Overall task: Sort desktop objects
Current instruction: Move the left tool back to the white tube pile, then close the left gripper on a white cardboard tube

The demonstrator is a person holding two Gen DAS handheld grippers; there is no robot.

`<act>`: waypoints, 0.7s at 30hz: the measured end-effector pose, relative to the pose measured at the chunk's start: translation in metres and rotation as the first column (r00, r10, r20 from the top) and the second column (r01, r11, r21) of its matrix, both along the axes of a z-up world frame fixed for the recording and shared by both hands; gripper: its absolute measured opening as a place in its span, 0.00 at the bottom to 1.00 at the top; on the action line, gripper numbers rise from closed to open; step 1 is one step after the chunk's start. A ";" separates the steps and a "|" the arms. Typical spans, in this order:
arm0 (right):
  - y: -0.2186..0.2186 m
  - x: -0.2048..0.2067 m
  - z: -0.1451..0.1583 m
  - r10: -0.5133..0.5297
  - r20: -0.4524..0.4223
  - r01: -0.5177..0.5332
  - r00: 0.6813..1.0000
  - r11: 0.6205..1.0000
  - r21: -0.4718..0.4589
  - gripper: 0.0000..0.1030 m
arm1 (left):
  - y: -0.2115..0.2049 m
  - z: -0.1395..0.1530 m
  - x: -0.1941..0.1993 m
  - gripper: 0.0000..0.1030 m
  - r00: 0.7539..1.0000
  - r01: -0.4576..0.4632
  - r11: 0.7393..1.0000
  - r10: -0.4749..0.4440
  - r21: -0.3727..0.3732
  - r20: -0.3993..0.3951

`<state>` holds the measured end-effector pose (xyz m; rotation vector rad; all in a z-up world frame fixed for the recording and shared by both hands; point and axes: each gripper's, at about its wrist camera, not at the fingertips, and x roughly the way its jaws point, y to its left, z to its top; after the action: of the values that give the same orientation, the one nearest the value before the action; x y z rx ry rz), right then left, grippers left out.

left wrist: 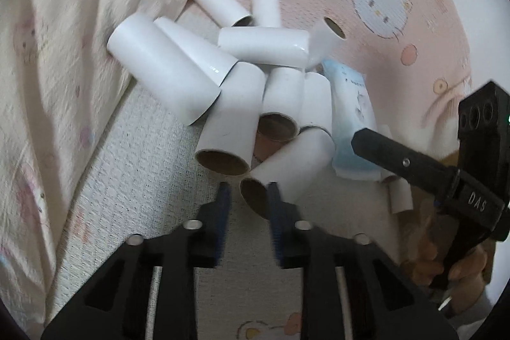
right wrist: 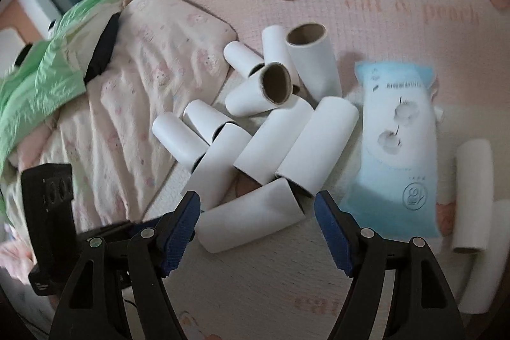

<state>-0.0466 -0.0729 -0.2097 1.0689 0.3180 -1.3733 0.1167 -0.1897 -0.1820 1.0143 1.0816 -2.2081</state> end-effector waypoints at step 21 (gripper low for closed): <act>-0.008 0.019 -0.012 0.114 -0.071 -0.109 0.991 0.992 0.067 0.70 | 0.010 0.003 -0.012 0.19 0.998 0.065 0.997 -0.064 0.033 -0.020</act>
<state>-0.0271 -0.0812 -0.2215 1.0370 0.4717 -1.3123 0.1042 -0.1794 -0.1786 1.0583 1.1124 -2.2620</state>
